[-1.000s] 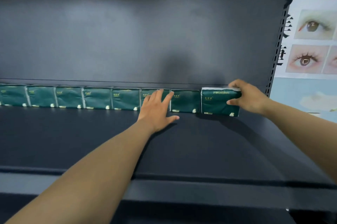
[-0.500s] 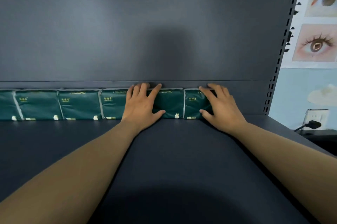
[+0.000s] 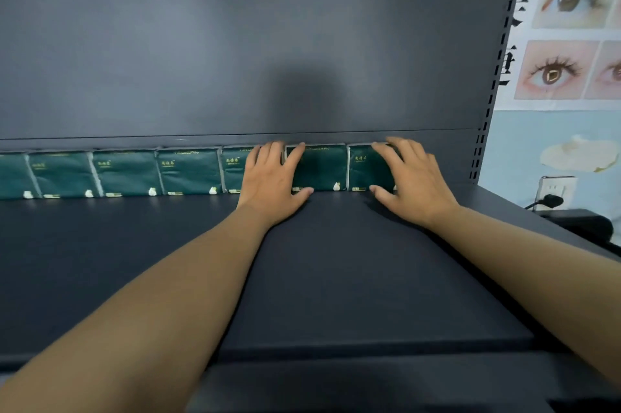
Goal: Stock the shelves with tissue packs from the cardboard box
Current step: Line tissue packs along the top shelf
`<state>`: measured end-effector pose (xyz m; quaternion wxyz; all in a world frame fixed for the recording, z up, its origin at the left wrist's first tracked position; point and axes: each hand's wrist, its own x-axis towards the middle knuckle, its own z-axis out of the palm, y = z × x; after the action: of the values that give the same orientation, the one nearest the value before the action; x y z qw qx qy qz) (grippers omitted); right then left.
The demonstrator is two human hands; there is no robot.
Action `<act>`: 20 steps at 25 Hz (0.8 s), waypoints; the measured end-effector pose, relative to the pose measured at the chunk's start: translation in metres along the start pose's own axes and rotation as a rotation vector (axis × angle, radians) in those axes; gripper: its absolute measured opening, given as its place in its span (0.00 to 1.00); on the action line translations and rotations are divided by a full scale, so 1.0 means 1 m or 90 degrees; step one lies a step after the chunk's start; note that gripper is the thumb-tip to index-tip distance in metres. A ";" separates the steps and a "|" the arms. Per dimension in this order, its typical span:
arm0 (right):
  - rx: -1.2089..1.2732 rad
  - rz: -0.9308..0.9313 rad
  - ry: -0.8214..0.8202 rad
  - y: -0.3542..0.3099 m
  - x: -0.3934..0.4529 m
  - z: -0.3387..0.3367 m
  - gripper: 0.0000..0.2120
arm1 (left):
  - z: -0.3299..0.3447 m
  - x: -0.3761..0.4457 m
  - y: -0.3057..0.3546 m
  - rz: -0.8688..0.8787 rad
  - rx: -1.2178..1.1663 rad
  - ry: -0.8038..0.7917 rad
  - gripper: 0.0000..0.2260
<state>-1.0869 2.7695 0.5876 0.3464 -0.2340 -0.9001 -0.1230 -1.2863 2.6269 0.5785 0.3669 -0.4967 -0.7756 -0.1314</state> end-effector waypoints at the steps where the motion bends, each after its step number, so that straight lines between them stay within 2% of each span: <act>1: 0.028 -0.009 0.014 -0.015 -0.010 -0.014 0.31 | -0.015 -0.016 -0.001 -0.009 -0.018 -0.005 0.34; 5: 0.132 -0.024 0.051 -0.091 -0.060 -0.072 0.27 | -0.084 -0.084 -0.013 -0.016 -0.046 -0.036 0.34; 9: 0.187 -0.021 0.061 -0.172 -0.128 -0.119 0.24 | -0.153 -0.172 -0.032 -0.012 -0.070 -0.005 0.33; 12: 0.231 -0.010 0.025 -0.226 -0.190 -0.132 0.23 | -0.179 -0.261 -0.051 -0.002 -0.089 -0.020 0.31; 15: 0.259 0.001 -0.031 -0.275 -0.262 -0.113 0.22 | -0.174 -0.369 -0.070 -0.004 -0.079 -0.030 0.31; 17: 0.287 0.013 -0.107 -0.301 -0.313 -0.088 0.22 | -0.157 -0.446 -0.079 -0.026 -0.076 -0.116 0.31; 20: 0.344 0.041 -0.276 -0.332 -0.395 -0.041 0.21 | -0.120 -0.560 -0.080 -0.067 -0.084 -0.320 0.30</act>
<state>-0.9747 2.3348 0.3288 0.2005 -0.1827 -0.9449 0.1832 -1.1696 2.1435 0.2830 0.1224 -0.4955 -0.8568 -0.0731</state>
